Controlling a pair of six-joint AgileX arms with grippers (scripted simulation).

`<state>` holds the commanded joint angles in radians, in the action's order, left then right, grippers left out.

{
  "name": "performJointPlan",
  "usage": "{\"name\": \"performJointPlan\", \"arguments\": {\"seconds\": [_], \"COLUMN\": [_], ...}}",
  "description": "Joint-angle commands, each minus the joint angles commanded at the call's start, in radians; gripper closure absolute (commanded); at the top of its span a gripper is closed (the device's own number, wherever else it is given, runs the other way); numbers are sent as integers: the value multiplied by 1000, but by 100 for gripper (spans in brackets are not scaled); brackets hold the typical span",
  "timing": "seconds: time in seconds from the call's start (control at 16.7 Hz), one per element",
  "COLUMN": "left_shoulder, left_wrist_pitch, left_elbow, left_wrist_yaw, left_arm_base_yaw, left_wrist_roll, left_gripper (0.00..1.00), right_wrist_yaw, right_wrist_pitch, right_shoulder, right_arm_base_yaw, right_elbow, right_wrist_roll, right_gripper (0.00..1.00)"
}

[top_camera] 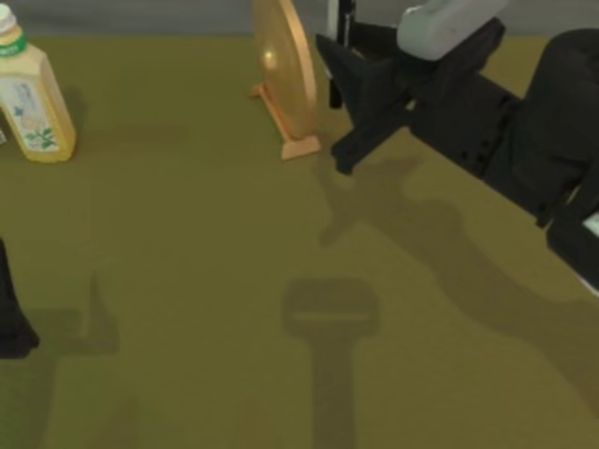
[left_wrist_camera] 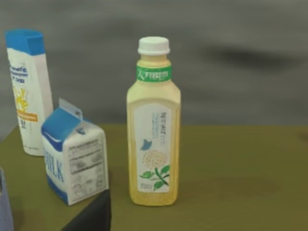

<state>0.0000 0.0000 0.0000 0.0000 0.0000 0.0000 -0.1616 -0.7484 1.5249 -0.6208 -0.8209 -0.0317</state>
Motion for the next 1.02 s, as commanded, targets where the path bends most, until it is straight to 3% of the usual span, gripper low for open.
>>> {"name": "performJointPlan", "arguments": {"seconds": [0.3,0.48,1.02], "left_shoulder": [2,67,693], "left_wrist_pitch": [1,23,179], "left_elbow": [1,57,462], "left_wrist_yaw": [1,38,305], "left_arm_base_yaw": [-1,-31,-247], "left_wrist_roll": [0,3,29], "left_gripper": [0,0,0], "right_wrist_yaw": [2,2,2], "right_wrist_pitch": [0,0,0], "right_shoulder": [-2,-2,-2], "right_arm_base_yaw": [-2,-2,-2], "right_elbow": [2,2,2], "right_wrist_roll": [1,1,1], "right_gripper": [100,100,100]}}
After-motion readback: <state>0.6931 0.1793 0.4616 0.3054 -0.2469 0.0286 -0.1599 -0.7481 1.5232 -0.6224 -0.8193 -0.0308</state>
